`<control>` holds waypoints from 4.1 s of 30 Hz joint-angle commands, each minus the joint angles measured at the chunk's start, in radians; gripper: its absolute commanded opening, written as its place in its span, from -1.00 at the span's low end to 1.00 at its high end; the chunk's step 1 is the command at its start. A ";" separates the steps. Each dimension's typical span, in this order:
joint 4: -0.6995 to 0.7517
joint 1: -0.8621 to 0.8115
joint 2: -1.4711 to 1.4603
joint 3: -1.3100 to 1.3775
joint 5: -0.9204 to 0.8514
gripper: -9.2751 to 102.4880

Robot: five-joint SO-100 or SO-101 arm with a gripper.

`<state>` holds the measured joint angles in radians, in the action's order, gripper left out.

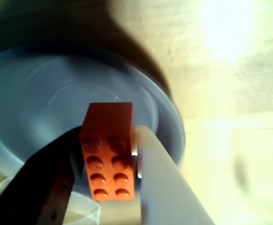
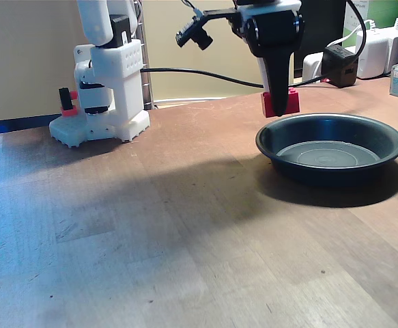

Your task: Grasp a lego block and put it in the bin.

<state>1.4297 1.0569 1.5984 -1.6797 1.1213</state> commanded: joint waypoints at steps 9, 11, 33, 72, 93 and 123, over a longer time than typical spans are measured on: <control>0.002 -0.005 -0.275 0.399 0.095 -0.84; 0.002 -0.025 -0.304 0.430 0.091 -0.84; 0.179 -0.080 -0.328 0.449 -0.164 -0.64; 0.311 -0.568 0.212 0.187 -0.930 -0.84; 0.222 -0.902 0.586 -0.285 -1.229 -0.84; -0.293 -0.999 1.275 -1.229 -1.230 -0.84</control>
<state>1.1536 0.0675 2.8440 -2.8839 -0.1043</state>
